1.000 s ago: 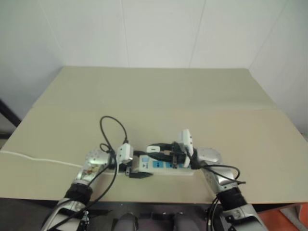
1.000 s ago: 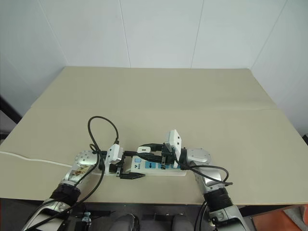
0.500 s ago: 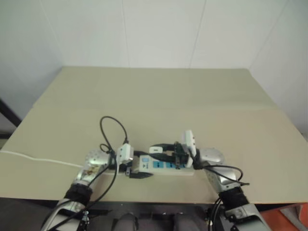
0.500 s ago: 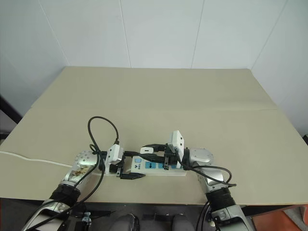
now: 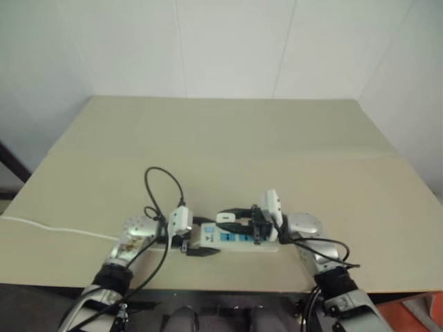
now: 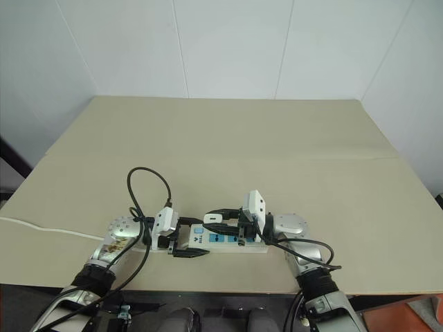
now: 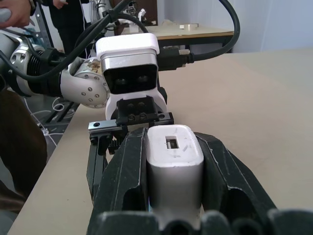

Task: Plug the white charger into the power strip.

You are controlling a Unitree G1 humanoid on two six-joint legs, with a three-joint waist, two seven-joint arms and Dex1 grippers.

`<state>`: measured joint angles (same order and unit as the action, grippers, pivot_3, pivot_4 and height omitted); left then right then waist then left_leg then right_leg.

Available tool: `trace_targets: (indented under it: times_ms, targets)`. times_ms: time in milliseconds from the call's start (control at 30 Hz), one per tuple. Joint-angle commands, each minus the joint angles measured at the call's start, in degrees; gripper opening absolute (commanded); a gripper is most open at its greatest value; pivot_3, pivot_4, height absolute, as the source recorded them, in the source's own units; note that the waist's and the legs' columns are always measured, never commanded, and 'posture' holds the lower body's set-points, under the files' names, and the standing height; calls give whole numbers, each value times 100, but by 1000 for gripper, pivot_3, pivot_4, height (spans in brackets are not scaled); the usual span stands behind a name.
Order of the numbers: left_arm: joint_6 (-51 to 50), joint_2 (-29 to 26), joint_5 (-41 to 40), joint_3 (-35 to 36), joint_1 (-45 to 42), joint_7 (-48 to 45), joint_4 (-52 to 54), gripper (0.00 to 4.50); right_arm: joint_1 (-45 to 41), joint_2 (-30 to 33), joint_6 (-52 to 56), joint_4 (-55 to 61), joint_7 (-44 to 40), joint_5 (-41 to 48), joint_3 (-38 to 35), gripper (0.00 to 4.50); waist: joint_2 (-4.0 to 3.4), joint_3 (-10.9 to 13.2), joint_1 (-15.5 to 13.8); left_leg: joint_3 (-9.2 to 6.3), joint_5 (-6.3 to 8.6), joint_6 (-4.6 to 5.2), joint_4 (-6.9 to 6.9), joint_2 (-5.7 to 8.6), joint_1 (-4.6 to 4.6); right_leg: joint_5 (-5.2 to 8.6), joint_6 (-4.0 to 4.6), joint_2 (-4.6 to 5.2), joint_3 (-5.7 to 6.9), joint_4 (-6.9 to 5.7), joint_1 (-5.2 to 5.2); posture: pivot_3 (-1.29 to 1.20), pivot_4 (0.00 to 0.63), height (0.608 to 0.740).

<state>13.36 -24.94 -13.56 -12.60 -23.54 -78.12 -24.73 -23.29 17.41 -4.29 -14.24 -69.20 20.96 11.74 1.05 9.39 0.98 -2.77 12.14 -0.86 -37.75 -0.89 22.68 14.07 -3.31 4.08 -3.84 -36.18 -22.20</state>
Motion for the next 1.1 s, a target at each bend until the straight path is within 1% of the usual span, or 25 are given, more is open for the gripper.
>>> trace_targets:
  times_ms: [33, 300, 700, 767, 800, 867, 1000, 1033, 1100]
  targets:
    - [-78, -137, 229, -128, 158, -37, -86, 3317, 161, 451, -2, -640, 26, -356, -162, 1146, 3, -3, -3, 0, 0, 0, 0, 0, -1, 0, 0, 0, 0, 0, 1, 0, 150, 740]
    - [-61, -184, 218, -121, 139, -11, -94, 3317, 78, 639, -111, -996, -155, -427, -47, 1146, 14, -12, -15, 2, 0, 0, 0, 3, -8, 0, 0, 5, 0, 2, 8, 0, 150, 740]
    - [-74, -246, 205, -103, 161, -7, -61, 3317, -12, 523, 4, -980, -185, -457, 145, 1146, 17, -16, -10, 2, 0, 0, 0, 3, -12, 0, 0, 5, -1, 2, 10, 0, 150, 740]
    - [-81, -249, 203, -103, 164, -5, -52, 3317, 1, 533, 161, -936, -149, -440, 160, 1879, 19, -16, -15, 2, 0, 0, 1, 3, -12, 1, 0, 5, -1, 2, 9, 0, 150, 740]
    - [-83, -250, 202, -103, 164, -6, -51, 3317, 13, 543, 136, -916, -88, -532, 197, 2160, 19, -17, -9, 2, 0, 0, 1, 3, -12, 1, 0, 5, -1, 2, 9, 0, 150, 740]
    - [-93, -252, 198, -110, 171, -2, -36, 3317, 76, 618, 73, -802, -194, -635, 308, 2848, 28, -23, 3, 3, 0, 0, 2, 2, -17, 1, 0, 5, -2, 2, 12, 0, 150, 740]
    - [-101, -243, 196, -117, 173, 18, -25, 3317, 186, 642, 157, -572, -228, -604, 371, 4275, 64, -49, 8, 2, 1, -1, 22, -5, -37, 7, 11, -2, -2, 2, 19, 0, 150, 740]
    - [-104, -240, 194, -116, 172, 20, -23, 3317, 191, 643, 179, -552, -237, -596, 374, 4482, 72, -54, 7, 2, 1, -1, 32, -5, -42, 9, 13, -2, -3, 3, 19, 0, 150, 740]
    - [-141, -228, 170, -99, 162, 32, 2, 3317, 167, 610, 197, -571, -249, -585, 374, 4482, 81, -62, 4, 0, 0, -1, 48, -6, -47, 12, 18, -7, -4, 3, 17, 0, 150, 740]
